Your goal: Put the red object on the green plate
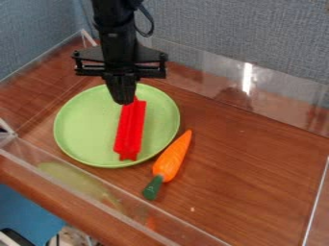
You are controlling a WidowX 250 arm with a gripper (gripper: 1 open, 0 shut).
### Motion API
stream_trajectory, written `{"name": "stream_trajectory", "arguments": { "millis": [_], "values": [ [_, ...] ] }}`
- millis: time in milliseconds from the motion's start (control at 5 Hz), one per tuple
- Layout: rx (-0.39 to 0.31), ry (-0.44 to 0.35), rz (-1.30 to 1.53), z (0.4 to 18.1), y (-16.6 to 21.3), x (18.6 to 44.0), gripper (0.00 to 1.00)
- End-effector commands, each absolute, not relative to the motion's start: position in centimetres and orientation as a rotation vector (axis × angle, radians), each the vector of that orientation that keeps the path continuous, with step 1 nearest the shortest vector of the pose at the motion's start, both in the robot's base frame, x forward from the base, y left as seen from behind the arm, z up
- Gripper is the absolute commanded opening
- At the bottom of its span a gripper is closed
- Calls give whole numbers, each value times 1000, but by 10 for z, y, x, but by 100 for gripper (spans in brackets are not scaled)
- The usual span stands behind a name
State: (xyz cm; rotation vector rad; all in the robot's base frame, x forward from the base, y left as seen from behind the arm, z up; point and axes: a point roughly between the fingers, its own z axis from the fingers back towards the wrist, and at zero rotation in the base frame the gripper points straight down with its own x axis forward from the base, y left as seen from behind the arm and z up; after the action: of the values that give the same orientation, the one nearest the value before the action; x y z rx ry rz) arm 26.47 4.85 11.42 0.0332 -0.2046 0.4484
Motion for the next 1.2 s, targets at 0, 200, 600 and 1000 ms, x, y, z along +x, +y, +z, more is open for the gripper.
{"name": "stream_trajectory", "arguments": {
  "millis": [0,200,600,1000],
  "values": [
    [40,-261,491,131,46,273,100],
    [40,-264,488,133,50,281,100],
    [37,-266,487,130,57,303,100],
    [34,-274,492,137,65,305,100]
  ]
}}
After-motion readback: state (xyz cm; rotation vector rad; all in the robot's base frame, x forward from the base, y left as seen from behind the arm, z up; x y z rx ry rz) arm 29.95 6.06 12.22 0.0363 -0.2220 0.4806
